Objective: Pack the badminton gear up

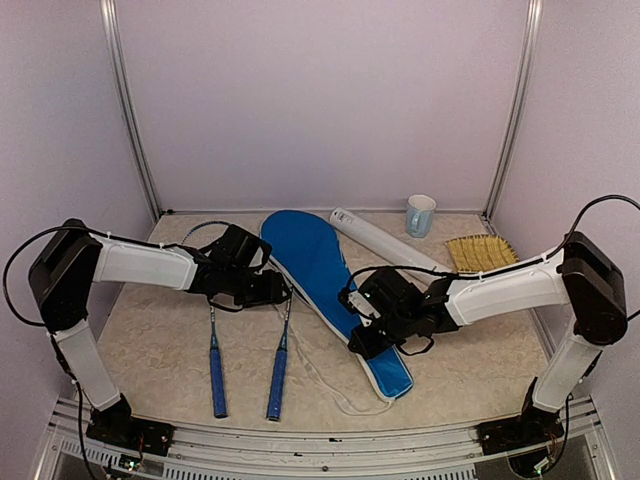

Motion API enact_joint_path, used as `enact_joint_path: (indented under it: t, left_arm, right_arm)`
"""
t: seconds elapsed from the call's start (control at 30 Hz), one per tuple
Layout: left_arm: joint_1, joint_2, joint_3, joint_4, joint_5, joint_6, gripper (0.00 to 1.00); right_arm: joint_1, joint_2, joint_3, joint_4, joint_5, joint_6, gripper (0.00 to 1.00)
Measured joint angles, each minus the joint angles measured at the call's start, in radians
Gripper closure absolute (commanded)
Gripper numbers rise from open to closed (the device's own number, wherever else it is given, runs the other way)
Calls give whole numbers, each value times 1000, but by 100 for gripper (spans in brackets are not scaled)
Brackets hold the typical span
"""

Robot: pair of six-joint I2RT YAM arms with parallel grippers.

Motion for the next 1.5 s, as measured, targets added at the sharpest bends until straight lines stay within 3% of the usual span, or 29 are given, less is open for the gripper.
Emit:
enact_joint_path:
  t: [0.07, 0.2, 0.37, 0.5, 0.63, 0.8, 1.03, 1.3, 1.5]
  left_arm:
    - [-5, -7, -16, 7, -1, 3, 43]
    - [-26, -6, -28, 17, -9, 9, 44]
    - [-69, -4, -28, 52, -11, 5, 47]
    - [-96, -4, -28, 106, 5, -20, 42]
    - [-109, 1, -38, 202, 24, -98, 39]
    - [-113, 46, -53, 305, 24, -197, 38]
    - [-120, 144, -45, 340, -12, -300, 37]
    - [-131, 177, -16, 391, -25, -365, 44]
    - [-147, 177, 1, 430, -31, -374, 50]
  right_arm:
    - [-2, 4, 1, 0, -6, 0, 93]
    - [-8, 7, 1, 0, -17, 5, 79]
    - [-13, 7, 1, -2, -21, 5, 84]
    - [-17, 7, 1, -5, -21, 6, 82]
    - [-18, 6, 1, -5, -21, 6, 79]
    - [-19, -14, -1, -5, -19, 8, 66]
    - [-20, -102, -35, 6, -6, 8, 56]
    - [-20, -112, -49, 5, 5, 8, 53]
    - [-20, -112, -50, 4, 13, 2, 42]
